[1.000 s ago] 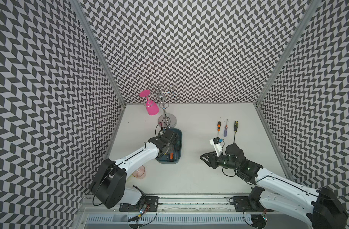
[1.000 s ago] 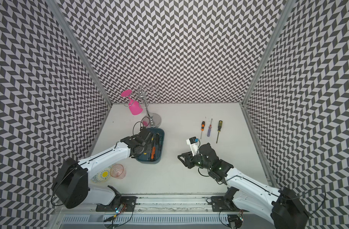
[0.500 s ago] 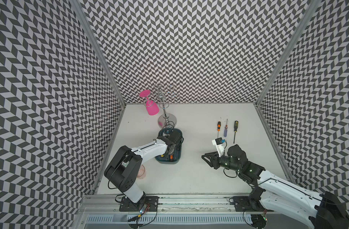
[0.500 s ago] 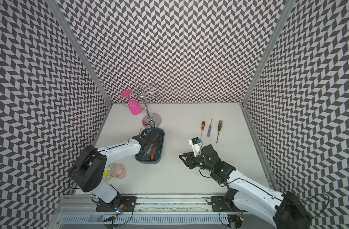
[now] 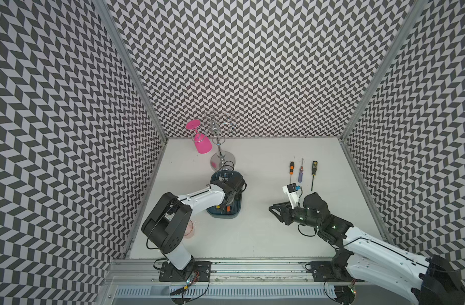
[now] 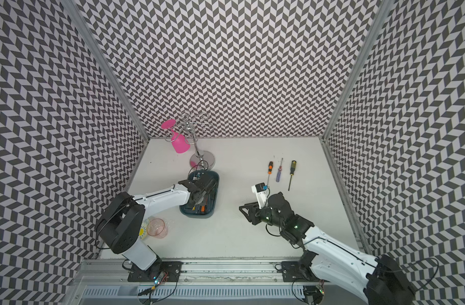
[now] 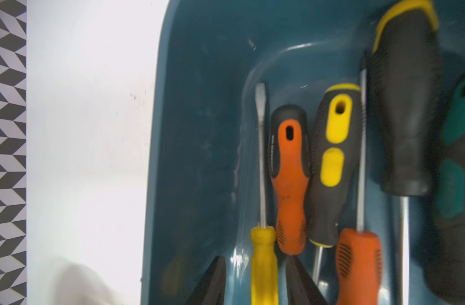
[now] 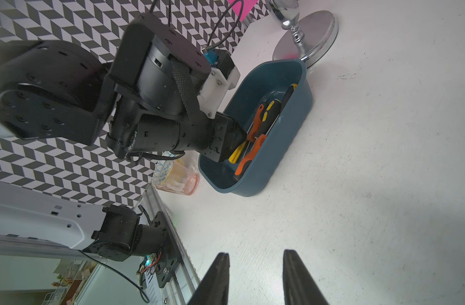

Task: Put the screwdriver on the desktop into the storage box
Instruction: Place the screwdriver in the storage box.

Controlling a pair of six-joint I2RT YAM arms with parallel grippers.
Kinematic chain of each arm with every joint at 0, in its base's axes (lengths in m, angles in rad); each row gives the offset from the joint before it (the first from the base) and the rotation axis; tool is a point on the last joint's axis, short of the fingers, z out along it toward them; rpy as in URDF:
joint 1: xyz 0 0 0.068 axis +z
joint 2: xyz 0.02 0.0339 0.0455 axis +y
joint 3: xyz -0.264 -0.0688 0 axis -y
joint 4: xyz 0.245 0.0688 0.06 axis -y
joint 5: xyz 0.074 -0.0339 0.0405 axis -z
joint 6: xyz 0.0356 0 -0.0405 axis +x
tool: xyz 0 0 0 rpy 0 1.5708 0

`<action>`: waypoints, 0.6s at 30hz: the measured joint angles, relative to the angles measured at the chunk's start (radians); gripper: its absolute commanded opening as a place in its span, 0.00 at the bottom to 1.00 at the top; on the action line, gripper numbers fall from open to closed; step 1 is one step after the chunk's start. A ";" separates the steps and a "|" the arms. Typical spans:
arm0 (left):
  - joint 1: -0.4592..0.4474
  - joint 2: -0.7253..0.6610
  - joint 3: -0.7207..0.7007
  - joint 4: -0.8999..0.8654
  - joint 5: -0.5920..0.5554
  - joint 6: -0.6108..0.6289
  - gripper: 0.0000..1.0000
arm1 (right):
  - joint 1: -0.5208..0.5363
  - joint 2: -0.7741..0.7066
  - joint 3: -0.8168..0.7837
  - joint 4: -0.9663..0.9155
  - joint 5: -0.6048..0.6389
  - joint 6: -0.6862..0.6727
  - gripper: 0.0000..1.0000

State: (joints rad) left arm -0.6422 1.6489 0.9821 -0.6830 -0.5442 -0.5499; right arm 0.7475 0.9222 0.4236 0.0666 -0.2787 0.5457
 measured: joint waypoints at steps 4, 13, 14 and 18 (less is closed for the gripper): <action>-0.006 -0.039 0.002 0.000 0.016 0.000 0.42 | -0.004 -0.002 0.004 -0.023 0.021 0.002 0.38; -0.026 -0.270 -0.021 0.039 0.101 -0.001 0.44 | -0.019 -0.016 0.037 -0.060 0.080 0.019 0.41; -0.026 -0.303 -0.033 0.048 0.120 -0.001 0.44 | -0.021 -0.013 0.047 -0.066 0.084 0.019 0.41; -0.031 -0.414 -0.084 0.084 0.188 -0.002 0.45 | -0.032 0.010 0.083 -0.090 0.109 0.020 0.41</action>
State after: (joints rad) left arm -0.6727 1.2346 0.8986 -0.5995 -0.3557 -0.5518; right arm 0.7158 0.9318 0.5068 -0.0231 -0.1699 0.5655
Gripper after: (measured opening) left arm 0.448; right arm 0.411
